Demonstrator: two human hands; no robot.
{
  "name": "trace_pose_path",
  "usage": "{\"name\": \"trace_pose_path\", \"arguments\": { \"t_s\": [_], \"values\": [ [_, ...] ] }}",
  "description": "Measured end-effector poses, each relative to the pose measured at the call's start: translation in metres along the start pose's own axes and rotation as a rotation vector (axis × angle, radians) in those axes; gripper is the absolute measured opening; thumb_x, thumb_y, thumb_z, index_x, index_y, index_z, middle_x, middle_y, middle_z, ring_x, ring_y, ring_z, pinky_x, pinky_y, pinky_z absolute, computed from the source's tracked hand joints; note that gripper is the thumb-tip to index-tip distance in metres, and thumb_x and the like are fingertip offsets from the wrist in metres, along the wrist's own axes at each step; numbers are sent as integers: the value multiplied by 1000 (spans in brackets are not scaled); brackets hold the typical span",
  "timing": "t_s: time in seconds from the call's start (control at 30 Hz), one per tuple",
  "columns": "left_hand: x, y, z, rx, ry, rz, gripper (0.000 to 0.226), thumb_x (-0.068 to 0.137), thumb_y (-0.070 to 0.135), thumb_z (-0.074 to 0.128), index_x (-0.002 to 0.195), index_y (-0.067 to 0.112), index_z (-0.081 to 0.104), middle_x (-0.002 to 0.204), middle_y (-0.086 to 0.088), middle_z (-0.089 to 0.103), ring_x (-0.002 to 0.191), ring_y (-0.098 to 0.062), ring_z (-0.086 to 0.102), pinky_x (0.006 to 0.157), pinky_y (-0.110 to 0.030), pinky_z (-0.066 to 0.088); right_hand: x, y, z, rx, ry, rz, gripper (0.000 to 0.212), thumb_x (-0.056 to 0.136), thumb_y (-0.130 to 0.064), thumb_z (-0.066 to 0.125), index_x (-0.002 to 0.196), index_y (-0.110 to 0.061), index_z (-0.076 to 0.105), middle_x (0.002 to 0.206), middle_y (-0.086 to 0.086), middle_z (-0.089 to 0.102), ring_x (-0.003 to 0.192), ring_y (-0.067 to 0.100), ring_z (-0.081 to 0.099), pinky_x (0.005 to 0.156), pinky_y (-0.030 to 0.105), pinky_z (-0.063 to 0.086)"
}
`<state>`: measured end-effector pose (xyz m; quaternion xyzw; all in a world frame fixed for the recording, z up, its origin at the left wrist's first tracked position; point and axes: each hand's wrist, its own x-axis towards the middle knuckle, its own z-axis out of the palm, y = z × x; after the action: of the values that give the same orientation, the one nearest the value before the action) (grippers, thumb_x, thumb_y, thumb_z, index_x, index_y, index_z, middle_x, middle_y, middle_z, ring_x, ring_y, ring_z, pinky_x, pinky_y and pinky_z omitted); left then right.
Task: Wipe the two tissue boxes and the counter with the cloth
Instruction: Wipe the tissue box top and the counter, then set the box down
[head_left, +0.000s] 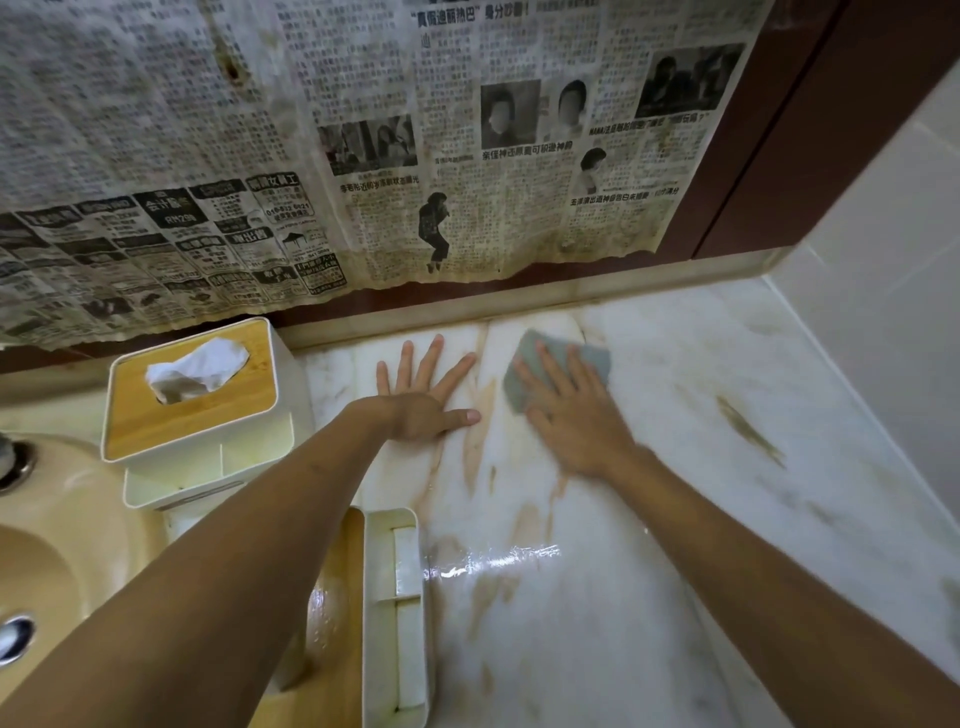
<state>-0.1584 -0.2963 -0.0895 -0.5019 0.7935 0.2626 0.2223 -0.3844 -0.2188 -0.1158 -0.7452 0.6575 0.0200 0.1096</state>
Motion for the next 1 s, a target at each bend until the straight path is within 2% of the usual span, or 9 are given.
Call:
{"name": "trace_pose_path", "arguments": {
  "t_s": [0.1, 0.17, 0.33, 0.4, 0.5, 0.63, 0.77, 0.83, 1.0],
  "values": [
    [-1, -1, -1, 0, 7, -5, 80, 89, 75, 33, 143, 57, -23, 149, 11, -46, 138, -28, -42, 114, -57, -19, -69, -12, 15, 15, 28, -225, 58, 98, -40, 25, 155, -37, 12, 164, -3, 4, 151, 32, -2, 122, 46, 5],
    [-2, 1, -2, -1, 9, -3, 80, 89, 75, 33, 143, 57, -23, 150, 10, -46, 138, -28, -42, 114, -56, -19, -106, 1, 18, 54, 1, -229, 59, 98, -39, 28, 154, -42, 10, 164, -8, 1, 151, 26, -8, 122, 39, -1],
    [-3, 1, -1, 2, 19, 1, 80, 88, 76, 32, 142, 57, -24, 149, 9, -46, 138, -29, -42, 114, -57, -19, -88, 83, 10, 30, 37, 195, 63, 94, -43, 19, 155, -32, 10, 161, 12, 16, 145, 46, 17, 117, 53, 16],
    [-2, 1, -2, 1, 21, 2, 80, 89, 75, 32, 142, 57, -24, 150, 9, -46, 138, -29, -42, 114, -58, -19, -50, 108, -4, 55, 28, 362, 61, 97, -47, 8, 155, -30, 2, 164, 11, 0, 148, 42, 0, 120, 52, 5],
    [0, 0, -2, 1, 27, -3, 80, 88, 75, 33, 142, 58, -24, 150, 10, -46, 138, -29, -42, 114, -57, -19, 7, 112, -26, 163, -48, 438, 55, 104, -44, 13, 154, -35, -7, 163, 4, -17, 147, 35, -18, 119, 47, -11],
    [3, -2, -1, -8, 24, -3, 81, 88, 75, 35, 142, 58, -23, 151, 10, -45, 138, -28, -42, 113, -57, -19, 19, 53, -20, 66, -76, 144, 57, 104, -43, 17, 155, -32, -7, 162, 3, -18, 147, 35, -18, 119, 46, -10],
    [-1, 0, 1, -21, 57, -14, 80, 89, 73, 36, 145, 56, -19, 153, 9, -41, 141, -27, -39, 114, -56, -18, -30, 1, 0, -7, -35, -134, 67, 90, -52, 0, 154, -35, -1, 163, -2, -12, 149, 33, -13, 119, 45, -6],
    [-4, 4, -3, -17, 61, -22, 81, 90, 70, 39, 147, 53, -16, 156, 7, -37, 143, -29, -35, 115, -57, -15, -56, -9, 12, -11, -45, -237, 64, 91, -50, 6, 154, -38, 1, 164, -3, -10, 149, 32, -15, 121, 45, -4],
    [-21, 18, -26, 15, 82, -36, 72, 94, 58, 46, 155, 34, 16, 165, 0, 1, 151, -31, 4, 119, -58, 11, -119, -21, 15, 107, -90, -348, 57, 97, -52, 22, 151, -48, 6, 162, -14, -11, 147, 19, -24, 119, 32, -14]
  ]
}}
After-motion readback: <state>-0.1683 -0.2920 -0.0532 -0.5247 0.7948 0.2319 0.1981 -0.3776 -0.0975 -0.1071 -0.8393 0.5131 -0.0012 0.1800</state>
